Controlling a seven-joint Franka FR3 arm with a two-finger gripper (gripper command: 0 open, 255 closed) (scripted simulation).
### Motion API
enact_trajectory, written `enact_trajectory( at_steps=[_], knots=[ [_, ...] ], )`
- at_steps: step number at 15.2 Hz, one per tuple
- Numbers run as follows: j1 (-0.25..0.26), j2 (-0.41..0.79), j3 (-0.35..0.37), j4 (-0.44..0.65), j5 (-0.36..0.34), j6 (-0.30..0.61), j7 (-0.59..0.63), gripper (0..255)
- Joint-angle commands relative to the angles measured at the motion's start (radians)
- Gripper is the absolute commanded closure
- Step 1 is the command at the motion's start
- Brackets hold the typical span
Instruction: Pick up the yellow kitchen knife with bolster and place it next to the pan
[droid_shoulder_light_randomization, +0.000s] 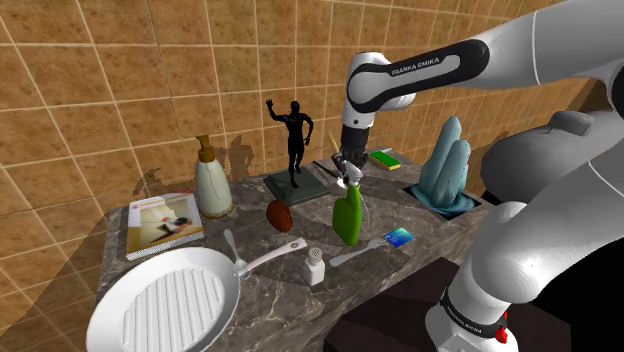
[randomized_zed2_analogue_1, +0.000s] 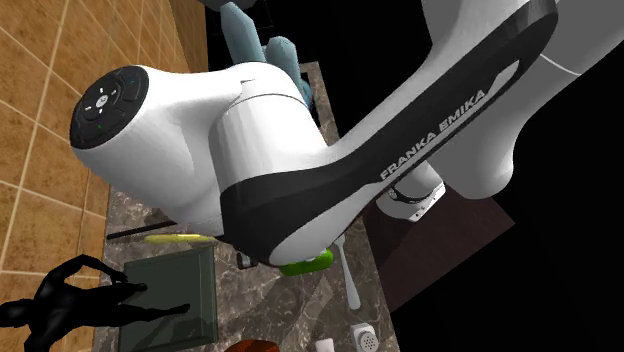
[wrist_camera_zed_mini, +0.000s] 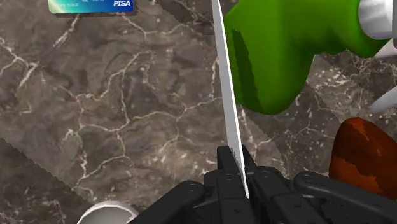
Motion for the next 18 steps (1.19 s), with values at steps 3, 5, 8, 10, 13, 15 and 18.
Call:
enact_trajectory(
  at_steps=[3,5,8,10,13,15,18],
  knots=[
    [0.039,0.064,0.049,0.043,0.034,0.029,0.066,255],
    [0.039,0.073,0.049,0.024,0.036,0.057,0.062,255],
    [0.040,0.088,0.049,-0.004,0.040,0.099,0.055,255],
    [0.041,0.099,0.048,-0.021,0.043,0.128,0.050,255],
    [0.042,0.118,0.048,-0.046,0.047,0.171,0.043,255],
    [0.043,0.132,0.047,-0.062,0.051,0.199,0.038,255],
    [0.045,0.154,0.046,-0.083,0.057,0.243,0.029,255]
  ],
)
